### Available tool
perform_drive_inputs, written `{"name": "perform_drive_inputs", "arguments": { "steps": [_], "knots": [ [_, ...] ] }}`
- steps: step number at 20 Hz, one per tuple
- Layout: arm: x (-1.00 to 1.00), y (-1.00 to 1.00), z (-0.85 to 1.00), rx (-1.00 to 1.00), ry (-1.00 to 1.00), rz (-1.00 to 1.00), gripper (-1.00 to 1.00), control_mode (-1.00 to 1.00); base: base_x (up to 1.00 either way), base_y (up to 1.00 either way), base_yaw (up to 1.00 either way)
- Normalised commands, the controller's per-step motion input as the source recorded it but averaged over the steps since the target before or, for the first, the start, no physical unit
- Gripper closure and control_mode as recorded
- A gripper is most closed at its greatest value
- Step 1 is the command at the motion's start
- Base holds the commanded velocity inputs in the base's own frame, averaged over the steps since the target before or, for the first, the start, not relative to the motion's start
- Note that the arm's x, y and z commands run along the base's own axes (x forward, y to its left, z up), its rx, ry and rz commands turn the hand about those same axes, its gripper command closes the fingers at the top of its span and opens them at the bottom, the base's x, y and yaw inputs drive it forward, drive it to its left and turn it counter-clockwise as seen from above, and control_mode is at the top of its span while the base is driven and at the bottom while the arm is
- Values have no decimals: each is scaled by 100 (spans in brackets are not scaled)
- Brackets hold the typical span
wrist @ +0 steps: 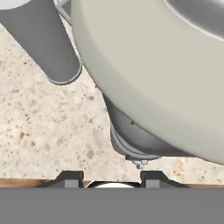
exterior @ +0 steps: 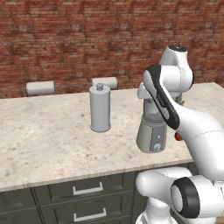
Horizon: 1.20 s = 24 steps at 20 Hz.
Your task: Open the blender lid, put the apple in the blender, close the lid, and start the blender.
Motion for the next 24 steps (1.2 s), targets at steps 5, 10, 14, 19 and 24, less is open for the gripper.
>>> {"name": "perform_drive_inputs", "arguments": {
  "steps": [5, 10, 14, 19, 24],
  "knots": [
    [-34, -1, 5, 0, -17, 0, -100, -100, 0, 0, 0],
    [-55, -17, 51, -7, -36, -11, -100, -100, 0, 0, 0],
    [-2, -8, 69, -3, -13, -15, -100, -100, 0, 0, 0],
    [15, -36, 32, 0, 0, -2, -100, -100, 0, 0, 0],
    [11, -25, 3, 0, 1, 0, -100, -100, 0, 0, 0]
  ]
}}
